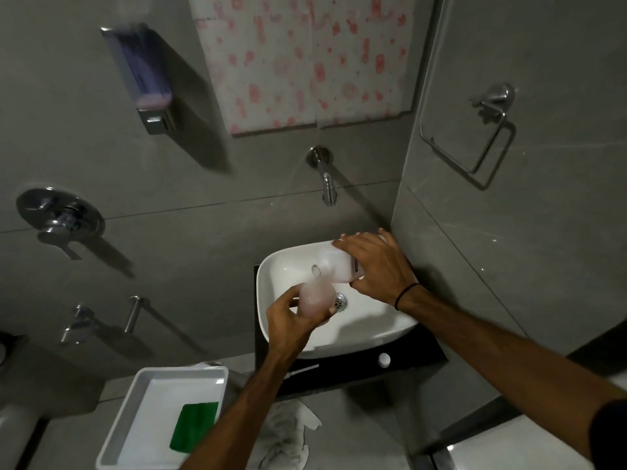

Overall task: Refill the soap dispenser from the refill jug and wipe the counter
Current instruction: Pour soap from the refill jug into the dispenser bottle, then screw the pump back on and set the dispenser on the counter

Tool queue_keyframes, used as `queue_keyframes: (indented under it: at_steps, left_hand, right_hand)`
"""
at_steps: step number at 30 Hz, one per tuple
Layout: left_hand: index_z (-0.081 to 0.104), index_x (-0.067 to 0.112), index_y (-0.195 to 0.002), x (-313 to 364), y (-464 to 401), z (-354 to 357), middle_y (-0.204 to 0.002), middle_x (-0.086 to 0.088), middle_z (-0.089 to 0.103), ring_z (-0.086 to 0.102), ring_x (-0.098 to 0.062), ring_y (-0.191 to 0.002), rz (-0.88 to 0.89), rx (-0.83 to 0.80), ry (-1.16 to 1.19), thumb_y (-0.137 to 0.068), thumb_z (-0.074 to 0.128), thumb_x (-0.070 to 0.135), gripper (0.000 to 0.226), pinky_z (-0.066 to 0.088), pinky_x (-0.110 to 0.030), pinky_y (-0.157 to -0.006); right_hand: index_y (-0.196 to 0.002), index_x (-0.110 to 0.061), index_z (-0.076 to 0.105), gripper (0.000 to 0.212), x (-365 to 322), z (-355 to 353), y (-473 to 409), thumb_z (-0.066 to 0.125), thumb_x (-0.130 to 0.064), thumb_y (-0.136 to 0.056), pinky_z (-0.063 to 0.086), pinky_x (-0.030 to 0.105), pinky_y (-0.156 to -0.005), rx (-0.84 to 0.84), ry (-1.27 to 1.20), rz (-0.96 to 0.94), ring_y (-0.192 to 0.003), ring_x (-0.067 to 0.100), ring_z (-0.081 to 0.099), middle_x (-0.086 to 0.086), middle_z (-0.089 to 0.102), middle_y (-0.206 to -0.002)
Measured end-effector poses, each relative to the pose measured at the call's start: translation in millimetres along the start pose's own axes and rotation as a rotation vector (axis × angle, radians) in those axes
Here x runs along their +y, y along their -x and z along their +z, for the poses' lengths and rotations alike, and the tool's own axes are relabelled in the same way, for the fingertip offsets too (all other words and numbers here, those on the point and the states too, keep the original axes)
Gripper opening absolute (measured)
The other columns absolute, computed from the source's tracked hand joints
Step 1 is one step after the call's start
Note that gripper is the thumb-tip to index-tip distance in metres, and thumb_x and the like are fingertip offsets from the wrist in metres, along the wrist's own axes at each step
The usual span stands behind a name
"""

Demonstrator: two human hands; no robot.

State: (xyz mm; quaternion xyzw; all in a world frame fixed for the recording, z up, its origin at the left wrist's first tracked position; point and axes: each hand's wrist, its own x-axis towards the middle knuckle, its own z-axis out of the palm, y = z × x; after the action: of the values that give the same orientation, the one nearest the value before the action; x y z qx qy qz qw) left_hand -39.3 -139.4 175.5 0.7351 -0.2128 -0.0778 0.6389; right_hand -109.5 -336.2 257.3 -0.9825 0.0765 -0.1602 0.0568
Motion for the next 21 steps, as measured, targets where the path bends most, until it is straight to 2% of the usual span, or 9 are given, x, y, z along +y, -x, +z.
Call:
queue_keyframes:
  at_steps: [3,5,7,9,12,14,16,19,21]
  left_hand:
    - [0.075,0.033,-0.096,-2,4,13,-0.091,0.012,0.075,0.067,-0.009,-0.084,-0.02,-0.022,0.013,-0.054,0.101,0.027,0.05,0.056,-0.014,-0.055]
    - [0.075,0.031,-0.098,-5,8,24,-0.091,0.013,0.075,0.067,-0.006,-0.085,-0.021,-0.03,0.021,-0.054,0.101,0.024,0.052,0.055,-0.012,-0.056]
    - [0.075,0.026,-0.102,-9,12,37,-0.094,0.01,0.076,0.068,-0.008,-0.087,-0.033,-0.055,0.035,-0.055,0.101,0.022,0.054,0.059,-0.017,-0.06]
    - [0.074,0.026,-0.105,-16,17,50,-0.097,0.012,0.076,0.07,-0.006,-0.09,-0.043,-0.081,0.041,-0.055,0.1,0.024,0.057,0.059,-0.016,-0.063]
    - [0.072,0.027,-0.113,-30,25,69,-0.103,0.014,0.076,0.072,-0.005,-0.093,-0.072,-0.101,0.026,-0.055,0.1,0.029,0.064,0.059,-0.016,-0.071]
    - [0.072,0.025,-0.114,-40,31,81,-0.103,0.01,0.077,0.073,-0.008,-0.094,-0.103,-0.11,0.019,-0.055,0.099,0.032,0.066,0.06,-0.023,-0.08]
    - [0.073,0.029,-0.109,-45,39,91,-0.099,0.009,0.078,0.074,-0.011,-0.093,-0.125,-0.113,0.014,-0.055,0.097,0.036,0.06,0.06,-0.028,-0.082]
    - [0.072,0.036,-0.104,-49,51,102,-0.1,0.014,0.077,0.073,-0.006,-0.093,-0.137,-0.121,0.017,-0.056,0.096,0.043,0.055,0.055,-0.014,-0.077]
    - [0.071,0.034,-0.106,-53,58,106,-0.102,0.015,0.077,0.073,-0.005,-0.096,-0.159,-0.132,-0.003,-0.057,0.097,0.039,0.056,0.054,-0.011,-0.076]
  right_hand:
    - [-0.136,-0.025,0.057,0.077,10,10,19,0.079,-0.037,-0.063,0.048,0.044,-0.098,0.065,-0.175,0.13,-0.116,0.024,0.063,-0.002,0.067,-0.129]
    - [-0.132,-0.03,0.056,0.076,19,19,38,0.081,-0.047,-0.062,0.053,0.041,-0.088,0.081,-0.243,0.277,-0.104,0.024,0.065,-0.004,0.07,-0.117]
    - [-0.126,-0.033,0.054,0.076,31,29,63,0.083,-0.053,-0.058,0.056,0.037,-0.084,0.108,-0.33,0.441,-0.1,0.024,0.066,-0.002,0.071,-0.111]
    - [-0.122,-0.03,0.056,0.077,45,40,92,0.089,-0.05,-0.056,0.057,0.034,-0.082,0.146,-0.47,0.611,-0.101,0.024,0.066,0.0,0.07,-0.113]
    - [-0.12,-0.026,0.058,0.075,59,58,132,0.092,-0.044,-0.056,0.058,0.04,-0.083,0.197,-0.576,0.846,-0.105,0.024,0.066,-0.001,0.069,-0.117]
    - [-0.123,-0.025,0.058,0.076,64,72,157,0.093,-0.041,-0.057,0.056,0.037,-0.083,0.226,-0.577,0.93,-0.107,0.025,0.065,0.0,0.069,-0.118]
    - [-0.127,-0.023,0.057,0.078,67,88,178,0.094,-0.034,-0.058,0.048,0.031,-0.083,0.254,-0.586,0.983,-0.109,0.027,0.063,0.001,0.068,-0.121]
    - [-0.132,-0.018,0.055,0.083,69,112,194,0.095,-0.024,-0.059,0.044,0.032,-0.084,0.263,-0.624,1.067,-0.111,0.032,0.061,0.007,0.066,-0.123]
    - [-0.131,-0.015,0.058,0.083,69,128,198,0.096,-0.02,-0.058,0.046,0.03,-0.082,0.291,-0.66,1.117,-0.104,0.025,0.062,0.008,0.068,-0.119]
